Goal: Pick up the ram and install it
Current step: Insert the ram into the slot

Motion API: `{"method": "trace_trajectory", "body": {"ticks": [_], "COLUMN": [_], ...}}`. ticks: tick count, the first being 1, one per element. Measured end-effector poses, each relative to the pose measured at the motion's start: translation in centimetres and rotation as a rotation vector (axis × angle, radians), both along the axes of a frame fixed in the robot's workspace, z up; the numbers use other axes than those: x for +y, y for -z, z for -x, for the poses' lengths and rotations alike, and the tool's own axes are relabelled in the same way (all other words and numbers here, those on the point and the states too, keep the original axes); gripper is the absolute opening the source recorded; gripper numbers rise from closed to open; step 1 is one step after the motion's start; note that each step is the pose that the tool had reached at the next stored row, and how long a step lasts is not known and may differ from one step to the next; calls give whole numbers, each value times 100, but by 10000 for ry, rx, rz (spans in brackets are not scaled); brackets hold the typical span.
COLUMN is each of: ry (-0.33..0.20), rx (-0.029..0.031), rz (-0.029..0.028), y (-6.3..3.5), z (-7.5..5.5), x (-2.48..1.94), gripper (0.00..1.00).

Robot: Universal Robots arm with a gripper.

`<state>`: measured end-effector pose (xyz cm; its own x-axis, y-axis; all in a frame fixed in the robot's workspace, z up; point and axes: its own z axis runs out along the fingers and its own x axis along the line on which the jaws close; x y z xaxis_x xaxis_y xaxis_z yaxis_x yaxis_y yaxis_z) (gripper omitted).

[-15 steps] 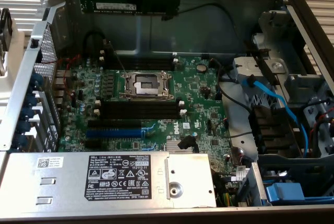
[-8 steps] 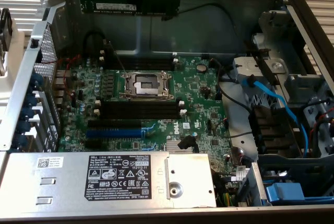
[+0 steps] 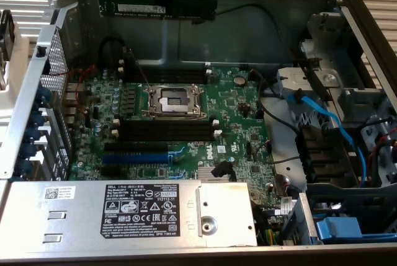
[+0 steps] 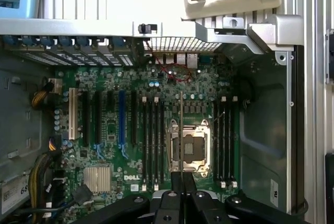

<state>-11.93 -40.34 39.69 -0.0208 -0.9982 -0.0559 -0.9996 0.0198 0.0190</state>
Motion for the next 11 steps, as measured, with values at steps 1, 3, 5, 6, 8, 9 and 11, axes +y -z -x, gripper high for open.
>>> {"method": "trace_trajectory", "body": {"ticks": [1, 3, 5, 6, 8, 9, 11], "ry": [0, -2, 0, 0, -1, -1, -1], "rx": [-1, 0, -1, -1, -1, -1, -3], "rz": [9, 31, 61, 68, 80, 80, 80], "y": [12, 37, 46, 49, 67, 77, 106], "z": [0, -1, 0, 0, 0, 0, 0], "x": [0, 0, -1, -1, -2, -2, -2], "gripper": [12, 12, 12, 12, 12, 12, 12]}}
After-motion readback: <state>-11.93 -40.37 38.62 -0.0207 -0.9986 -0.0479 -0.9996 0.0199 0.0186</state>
